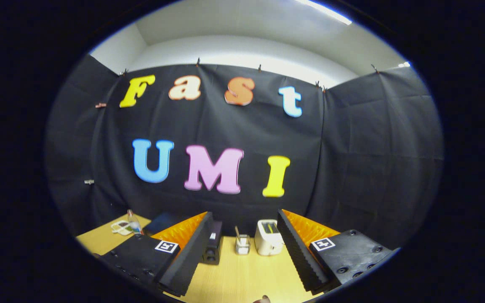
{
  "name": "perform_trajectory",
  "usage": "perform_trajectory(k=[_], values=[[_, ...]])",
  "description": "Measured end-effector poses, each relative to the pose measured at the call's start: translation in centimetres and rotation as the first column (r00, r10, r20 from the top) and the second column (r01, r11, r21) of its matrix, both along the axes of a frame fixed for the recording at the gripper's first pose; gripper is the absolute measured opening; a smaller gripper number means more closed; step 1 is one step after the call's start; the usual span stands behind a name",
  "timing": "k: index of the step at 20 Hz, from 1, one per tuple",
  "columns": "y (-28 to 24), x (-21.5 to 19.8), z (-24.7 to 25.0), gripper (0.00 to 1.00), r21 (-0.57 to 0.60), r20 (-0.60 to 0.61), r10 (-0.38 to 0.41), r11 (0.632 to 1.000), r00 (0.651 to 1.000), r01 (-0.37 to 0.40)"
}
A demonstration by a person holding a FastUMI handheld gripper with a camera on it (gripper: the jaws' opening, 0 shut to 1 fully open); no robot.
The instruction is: Open the toaster oven, put the food inside, and close the toaster oven door.
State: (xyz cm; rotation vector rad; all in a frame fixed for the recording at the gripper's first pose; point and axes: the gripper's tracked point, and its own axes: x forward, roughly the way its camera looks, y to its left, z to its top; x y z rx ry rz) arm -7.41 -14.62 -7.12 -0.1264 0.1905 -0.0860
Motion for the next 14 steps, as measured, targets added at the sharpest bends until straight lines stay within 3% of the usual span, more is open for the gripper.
perform_trajectory(k=[3, 8, 14], values=[[4.3, 1.0, 6.5, 0.97, 0.056, 0.122, 0.095, 0.993, 0.988, -0.103], [9.3, 0.8, 10.9, 0.97, 0.154, 0.219, 0.187, 0.963, 0.958, -0.223], [9.2, 1.0, 10.1, 0.97, 0.151, 0.200, 0.165, 0.969, 0.966, -0.197]])
